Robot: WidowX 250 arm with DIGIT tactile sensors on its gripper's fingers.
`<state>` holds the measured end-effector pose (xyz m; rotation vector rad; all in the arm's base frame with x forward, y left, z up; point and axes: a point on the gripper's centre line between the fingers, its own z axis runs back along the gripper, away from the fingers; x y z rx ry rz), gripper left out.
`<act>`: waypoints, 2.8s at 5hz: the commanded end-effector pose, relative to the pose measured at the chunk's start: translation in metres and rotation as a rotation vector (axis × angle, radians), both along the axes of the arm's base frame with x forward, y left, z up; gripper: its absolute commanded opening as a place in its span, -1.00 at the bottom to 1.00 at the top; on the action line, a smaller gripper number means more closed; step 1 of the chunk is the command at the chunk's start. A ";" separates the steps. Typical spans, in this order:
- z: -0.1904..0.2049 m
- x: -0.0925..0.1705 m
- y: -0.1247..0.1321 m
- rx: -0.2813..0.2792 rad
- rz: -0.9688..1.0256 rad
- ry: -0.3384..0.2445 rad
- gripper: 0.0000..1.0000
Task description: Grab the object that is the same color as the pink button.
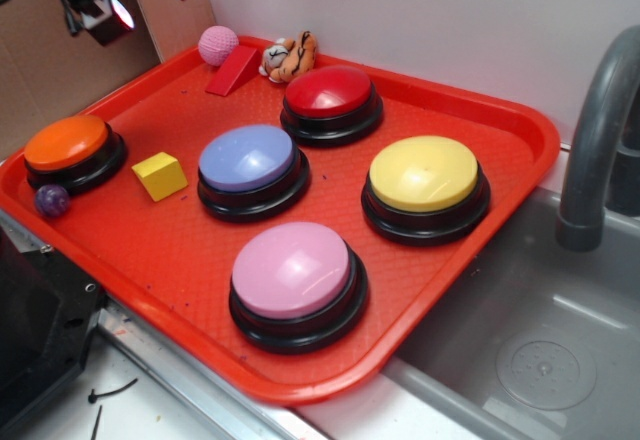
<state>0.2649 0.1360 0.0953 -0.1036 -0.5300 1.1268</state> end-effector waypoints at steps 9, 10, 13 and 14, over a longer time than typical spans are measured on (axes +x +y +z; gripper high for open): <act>-0.001 0.051 0.061 0.069 -0.100 -0.041 -1.00; 0.039 0.031 0.060 0.120 -0.222 -0.007 -1.00; 0.115 -0.012 -0.021 -0.001 -0.693 0.211 -1.00; 0.127 -0.029 -0.045 -0.044 -0.825 0.249 -1.00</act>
